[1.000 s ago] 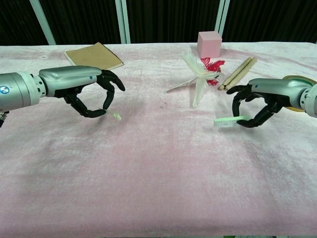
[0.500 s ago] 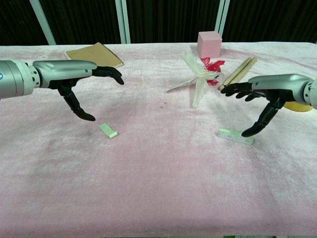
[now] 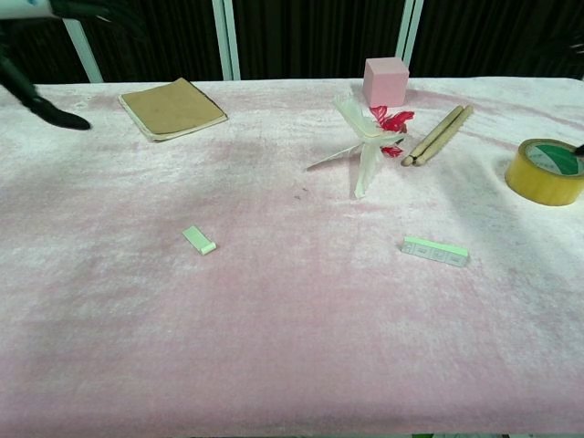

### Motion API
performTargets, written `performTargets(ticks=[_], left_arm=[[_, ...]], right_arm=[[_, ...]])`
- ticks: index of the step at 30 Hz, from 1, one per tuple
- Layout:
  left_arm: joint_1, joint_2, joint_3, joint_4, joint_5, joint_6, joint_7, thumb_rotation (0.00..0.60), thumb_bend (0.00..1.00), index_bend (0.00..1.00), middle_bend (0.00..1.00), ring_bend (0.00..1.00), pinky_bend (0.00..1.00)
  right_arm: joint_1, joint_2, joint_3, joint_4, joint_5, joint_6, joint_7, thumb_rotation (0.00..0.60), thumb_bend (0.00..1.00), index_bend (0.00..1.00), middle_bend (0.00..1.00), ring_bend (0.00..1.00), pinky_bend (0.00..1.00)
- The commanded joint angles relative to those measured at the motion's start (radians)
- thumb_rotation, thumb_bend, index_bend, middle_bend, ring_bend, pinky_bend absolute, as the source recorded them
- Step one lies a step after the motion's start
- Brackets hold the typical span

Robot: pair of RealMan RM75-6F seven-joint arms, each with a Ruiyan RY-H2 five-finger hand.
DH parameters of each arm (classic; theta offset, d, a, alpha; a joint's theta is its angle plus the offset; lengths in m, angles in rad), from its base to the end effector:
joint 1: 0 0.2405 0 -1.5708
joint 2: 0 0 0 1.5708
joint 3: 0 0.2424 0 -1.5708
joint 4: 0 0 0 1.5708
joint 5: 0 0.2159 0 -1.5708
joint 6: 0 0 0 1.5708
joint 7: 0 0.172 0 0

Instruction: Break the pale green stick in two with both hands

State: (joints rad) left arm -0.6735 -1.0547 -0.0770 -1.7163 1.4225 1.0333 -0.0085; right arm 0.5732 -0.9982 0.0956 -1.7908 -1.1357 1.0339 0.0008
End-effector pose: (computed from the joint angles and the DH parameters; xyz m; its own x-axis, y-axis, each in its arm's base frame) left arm -0.1566 0.3413 0.0953 0.4699 0.1869 0.8627 0.8138 -0.4703 -0.3414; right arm -0.2136 -0.3319 0.1201 0.3065 -0.2614 0.9153 -0.9505 -0.1362 0.2794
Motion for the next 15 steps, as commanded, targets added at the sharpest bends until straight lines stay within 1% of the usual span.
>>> performTargets(ticks=[1,4,7,9,11,13,15], left_arm=[[0.196,0.146,0.104,-0.118,0.069,0.202,0.041,0.6,0.17,0.14,0.0,0.0,0.0],[0.315,0.161,0.166,-0.098,0.099,0.318,0.019,0.6,0.17,0.14,0.0,0.0,0.0],[0.417,0.134,0.197,-0.05,0.098,0.418,-0.046,0.6,0.17,0.14,0.0,0.0,0.0],[0.47,0.111,0.214,-0.015,0.099,0.463,-0.077,0.6,0.17,0.14,0.0,0.0,0.0],[0.508,0.093,0.229,0.012,0.108,0.488,-0.084,0.6,0.17,0.14,0.0,0.0,0.0],[0.525,0.099,0.238,0.006,0.11,0.489,-0.062,0.6,0.17,0.14,0.0,0.0,0.0],[0.534,0.096,0.227,-0.001,0.136,0.521,-0.036,0.6,0.17,0.14,0.0,0.0,0.0]], right_arm=[[-0.178,0.071,-0.096,-0.056,-0.185,0.211,0.017,0.6,0.05,0.0,0.0,0.0,0.05],[-0.271,0.069,-0.144,-0.057,-0.26,0.316,0.045,0.6,0.05,0.0,0.0,0.0,0.05],[-0.34,0.053,-0.18,-0.049,-0.323,0.391,0.049,0.6,0.05,0.0,0.0,0.0,0.05],[-0.375,0.036,-0.198,-0.045,-0.357,0.428,0.038,0.6,0.05,0.0,0.0,0.0,0.05],[-0.404,0.015,-0.207,-0.04,-0.383,0.461,0.019,0.6,0.05,0.0,0.0,0.0,0.05],[-0.43,-0.008,-0.213,-0.035,-0.409,0.491,0.0,0.6,0.05,0.0,0.0,0.0,0.05],[-0.454,-0.034,-0.213,-0.025,-0.423,0.519,-0.011,0.6,0.05,0.0,0.0,0.0,0.05]])
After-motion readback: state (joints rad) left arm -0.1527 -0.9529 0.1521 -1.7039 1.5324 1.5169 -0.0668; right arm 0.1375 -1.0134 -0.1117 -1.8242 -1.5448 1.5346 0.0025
